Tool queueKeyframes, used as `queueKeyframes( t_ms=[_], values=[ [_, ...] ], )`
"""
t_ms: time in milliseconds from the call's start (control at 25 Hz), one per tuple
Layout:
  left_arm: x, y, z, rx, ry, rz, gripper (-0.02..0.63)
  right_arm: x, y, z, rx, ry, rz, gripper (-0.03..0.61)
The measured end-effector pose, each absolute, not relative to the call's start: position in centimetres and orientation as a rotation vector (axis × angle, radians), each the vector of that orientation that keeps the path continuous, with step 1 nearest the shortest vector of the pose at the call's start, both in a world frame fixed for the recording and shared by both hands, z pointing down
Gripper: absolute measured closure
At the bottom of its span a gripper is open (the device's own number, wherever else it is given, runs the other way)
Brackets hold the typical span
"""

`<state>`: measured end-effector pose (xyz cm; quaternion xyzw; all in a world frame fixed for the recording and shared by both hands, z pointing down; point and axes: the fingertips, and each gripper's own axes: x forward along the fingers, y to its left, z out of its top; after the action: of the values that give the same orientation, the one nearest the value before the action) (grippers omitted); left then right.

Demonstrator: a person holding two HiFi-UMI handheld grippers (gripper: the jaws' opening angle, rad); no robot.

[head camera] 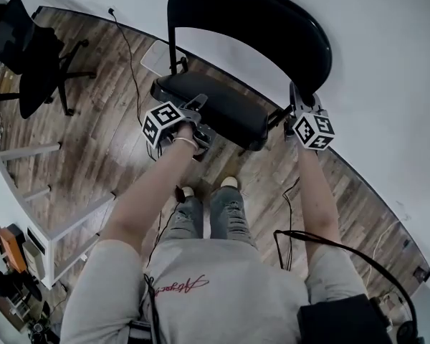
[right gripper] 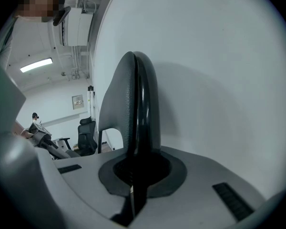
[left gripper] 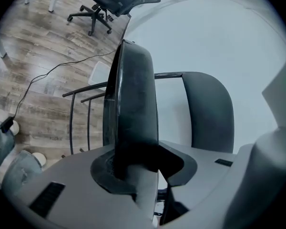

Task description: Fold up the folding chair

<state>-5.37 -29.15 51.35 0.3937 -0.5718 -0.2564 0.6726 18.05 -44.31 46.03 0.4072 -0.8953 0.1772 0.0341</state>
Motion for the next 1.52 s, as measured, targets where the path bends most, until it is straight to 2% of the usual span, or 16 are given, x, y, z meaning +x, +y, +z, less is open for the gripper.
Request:
queueKeyframes(
  t_ms=[560,1280,1520],
  values=[
    [-3.9,-39.7,49.2,0.709,-1.437,-0.775,0.426,18.7,-46.9,44.7,1.247,-2.763,0.488,0.563],
    [-2.5,-48.3,49.8,0.609,-1.547,-0.686,0.400,17.8,-49.3,44.4,1.295,-2.657,0.371,0.561],
    [-2.2,-48.1,49.3,0.793,-1.498,-0.639,0.399,18.2,-49.4,44.4,1.373,-2.606,0.260,0.560]
  ],
)
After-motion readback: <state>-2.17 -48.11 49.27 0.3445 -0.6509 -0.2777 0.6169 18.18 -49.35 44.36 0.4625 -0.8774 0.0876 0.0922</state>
